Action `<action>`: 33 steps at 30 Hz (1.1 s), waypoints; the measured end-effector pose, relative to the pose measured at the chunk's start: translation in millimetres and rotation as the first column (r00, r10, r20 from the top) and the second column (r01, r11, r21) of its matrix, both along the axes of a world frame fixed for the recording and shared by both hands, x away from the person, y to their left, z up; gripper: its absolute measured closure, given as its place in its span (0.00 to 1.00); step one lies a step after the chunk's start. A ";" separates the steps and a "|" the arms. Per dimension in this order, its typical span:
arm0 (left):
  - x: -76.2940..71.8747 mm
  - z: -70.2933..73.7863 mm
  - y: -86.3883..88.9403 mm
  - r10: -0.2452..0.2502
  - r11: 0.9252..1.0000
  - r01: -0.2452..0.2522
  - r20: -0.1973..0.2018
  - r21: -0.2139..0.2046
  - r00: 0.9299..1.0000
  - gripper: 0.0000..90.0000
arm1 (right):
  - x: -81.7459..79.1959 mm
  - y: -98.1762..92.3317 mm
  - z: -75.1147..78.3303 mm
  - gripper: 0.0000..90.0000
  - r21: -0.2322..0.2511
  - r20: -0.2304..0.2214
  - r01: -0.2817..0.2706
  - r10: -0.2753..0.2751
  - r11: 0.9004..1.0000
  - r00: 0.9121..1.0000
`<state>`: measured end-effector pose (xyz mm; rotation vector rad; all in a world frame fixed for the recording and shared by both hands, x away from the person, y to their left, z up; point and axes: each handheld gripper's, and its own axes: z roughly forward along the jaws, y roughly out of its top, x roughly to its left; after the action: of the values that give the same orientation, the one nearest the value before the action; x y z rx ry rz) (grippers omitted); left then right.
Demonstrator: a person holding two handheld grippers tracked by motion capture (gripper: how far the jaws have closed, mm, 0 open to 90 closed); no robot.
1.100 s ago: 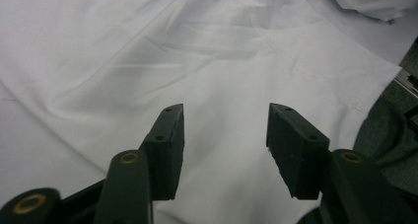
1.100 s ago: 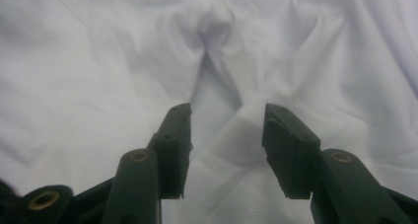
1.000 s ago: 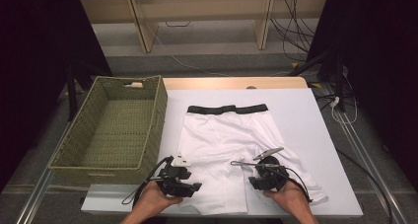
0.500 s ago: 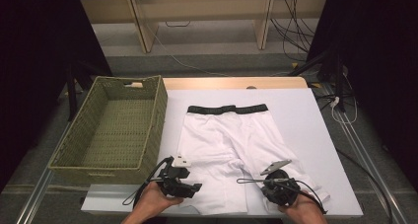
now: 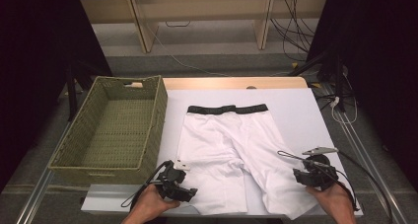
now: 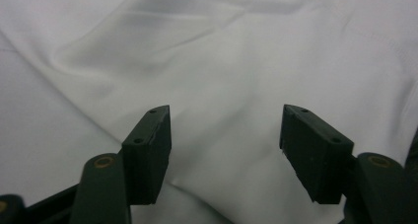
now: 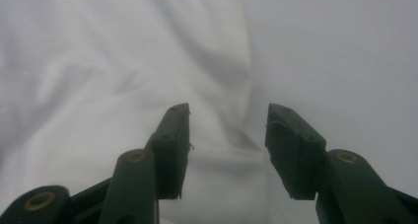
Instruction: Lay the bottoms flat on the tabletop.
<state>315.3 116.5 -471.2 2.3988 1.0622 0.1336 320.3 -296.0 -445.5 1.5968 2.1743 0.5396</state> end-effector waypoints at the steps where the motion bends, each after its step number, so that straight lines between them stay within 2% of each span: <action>1: -0.5 -1.6 -0.5 -0.006 1.000 0.006 -0.005 0.006 1.000 0.46 | 1.2 -3.7 -2.1 0.59 -0.002 -0.009 0.009 -0.009 1.000 1.000; 3: -3.4 -1.4 -2.2 -0.024 0.999 0.023 0.031 0.036 0.999 0.56 | 4.2 -8.4 -5.9 0.60 -0.004 -0.023 0.028 -0.028 1.000 0.999; 5: -5.5 -1.4 -2.6 -0.039 0.998 0.037 0.043 0.041 0.998 0.70 | 8.0 -12.1 -9.2 0.62 0.001 -0.037 0.031 -0.030 1.000 0.999; 7: -6.2 -1.1 -2.2 -0.058 0.998 0.057 0.036 0.036 0.998 0.84 | 10.9 -14.0 -12.4 0.70 0.006 -0.057 0.026 -0.026 1.000 0.998; 9: -7.2 -1.1 -1.7 -0.072 0.997 0.070 0.044 0.044 0.996 0.97 | 12.1 -14.3 -15.7 0.83 0.012 -0.079 0.010 -0.009 1.000 0.997; 10: -7.6 -0.8 -1.3 -0.079 0.996 0.076 0.046 0.046 0.996 0.98 | 11.9 -14.5 -15.4 0.91 0.029 -0.082 0.001 0.001 1.000 0.997; 11: -7.7 -0.4 -0.4 -0.087 0.995 0.085 0.044 0.050 0.995 0.99 | 11.5 -14.2 -14.5 0.96 0.019 -0.084 -0.005 0.006 1.000 0.996; 12: -7.9 -0.2 1.0 -0.090 0.995 0.088 0.042 0.052 0.995 0.99 | 10.9 -14.2 -14.0 0.99 -0.001 -0.084 -0.007 0.007 1.000 0.996; 14: -8.2 0.5 5.8 -0.092 0.995 0.090 0.040 0.052 0.995 0.99 | 10.2 -18.5 -12.3 1.00 0.009 -0.092 0.005 -0.004 1.000 0.996; 20: -11.0 2.8 20.1 -0.089 0.994 0.086 0.042 0.063 0.995 0.99 | 10.4 -46.8 -9.2 0.98 0.041 -0.079 0.098 -0.094 0.994 0.992; 22: -10.7 2.7 22.0 -0.083 0.995 0.080 0.042 0.060 0.996 0.99 | 9.9 -50.9 -9.3 0.86 0.038 -0.069 0.119 -0.116 0.992 0.991; 23: -10.1 2.8 22.0 -0.082 0.995 0.079 0.041 0.059 0.996 0.99 | 9.6 -51.8 -8.6 0.81 0.050 -0.066 0.129 -0.125 0.990 0.990; 27: -9.8 5.2 23.5 -0.083 0.994 0.079 0.055 0.070 0.995 0.99 | 2.1 -44.0 2.1 0.72 0.113 -0.017 0.091 -0.089 0.989 0.996; 29: -8.9 6.3 25.7 -0.072 0.995 0.068 0.056 0.069 0.996 0.99 | -1.8 -33.9 6.8 0.70 0.150 0.009 0.033 -0.035 0.988 0.999; 31: -8.2 6.4 28.0 -0.065 0.995 0.061 0.057 0.075 0.996 0.99 | -2.7 -20.7 8.9 0.67 0.185 0.015 -0.007 0.004 0.983 1.000; 33: -8.2 6.0 28.9 -0.060 0.994 0.055 0.060 0.089 0.996 0.99 | -3.2 -4.3 9.1 0.65 0.199 0.014 -0.054 0.053 0.979 0.999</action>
<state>307.2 145.3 -465.2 2.4840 0.9763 0.2379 317.1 -300.3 -436.3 1.6352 2.2214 0.8019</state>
